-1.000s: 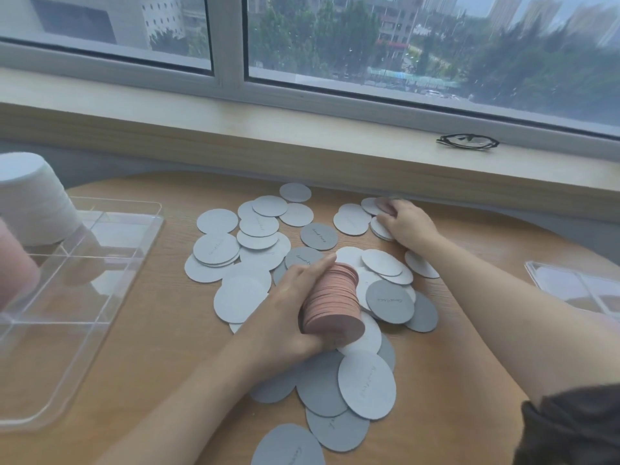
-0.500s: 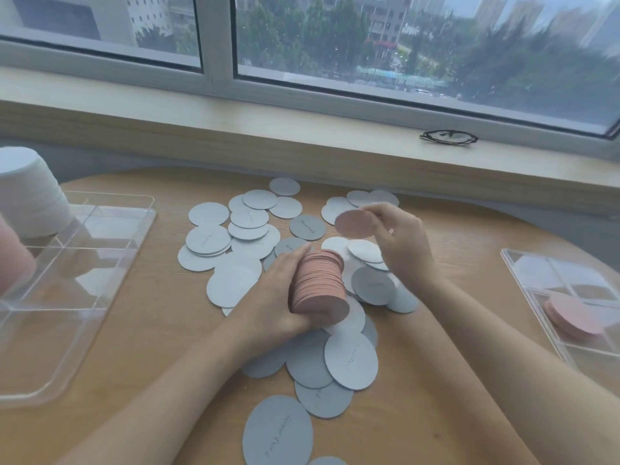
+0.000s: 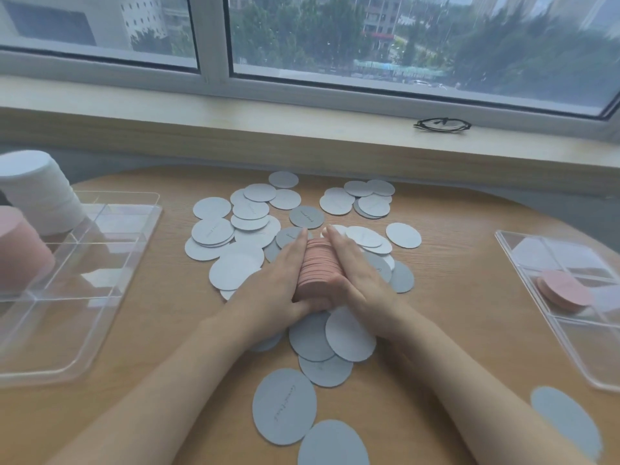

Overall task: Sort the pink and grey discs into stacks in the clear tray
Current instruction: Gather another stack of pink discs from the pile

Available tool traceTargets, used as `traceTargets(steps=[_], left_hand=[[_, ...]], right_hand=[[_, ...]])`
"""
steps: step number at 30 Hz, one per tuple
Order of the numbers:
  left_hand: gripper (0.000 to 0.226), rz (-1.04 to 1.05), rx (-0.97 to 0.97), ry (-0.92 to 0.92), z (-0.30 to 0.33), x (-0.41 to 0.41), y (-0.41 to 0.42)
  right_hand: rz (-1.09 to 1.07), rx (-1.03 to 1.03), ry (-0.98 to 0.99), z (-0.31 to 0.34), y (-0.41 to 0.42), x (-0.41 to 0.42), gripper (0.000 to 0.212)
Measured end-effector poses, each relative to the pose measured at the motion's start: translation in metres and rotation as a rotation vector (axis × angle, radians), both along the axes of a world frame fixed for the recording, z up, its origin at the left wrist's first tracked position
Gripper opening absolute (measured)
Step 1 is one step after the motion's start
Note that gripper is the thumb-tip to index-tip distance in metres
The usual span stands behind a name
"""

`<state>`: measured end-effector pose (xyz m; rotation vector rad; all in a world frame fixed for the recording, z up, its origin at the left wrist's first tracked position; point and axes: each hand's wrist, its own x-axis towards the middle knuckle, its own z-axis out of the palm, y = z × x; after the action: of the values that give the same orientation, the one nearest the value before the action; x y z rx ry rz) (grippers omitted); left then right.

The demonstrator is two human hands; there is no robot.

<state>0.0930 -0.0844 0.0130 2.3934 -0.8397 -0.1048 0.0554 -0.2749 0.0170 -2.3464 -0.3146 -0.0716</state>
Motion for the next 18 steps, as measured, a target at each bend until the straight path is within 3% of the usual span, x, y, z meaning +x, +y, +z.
traceTargets(steps=[5,9,18], left_hand=[[0.109,0.005,0.251,-0.239,0.009,-0.001,-0.002],[0.116,-0.006,0.307,-0.254,0.011,0.001,0.000],[0.117,-0.018,0.106,-0.182,0.015,-0.002,0.002]], right_hand=[[0.009,-0.152,0.016,0.000,-0.003,-0.001,0.109],[-0.016,-0.140,-0.080,-0.003,0.004,0.001,0.100],[-0.054,-0.185,-0.274,-0.002,0.007,-0.005,0.095]])
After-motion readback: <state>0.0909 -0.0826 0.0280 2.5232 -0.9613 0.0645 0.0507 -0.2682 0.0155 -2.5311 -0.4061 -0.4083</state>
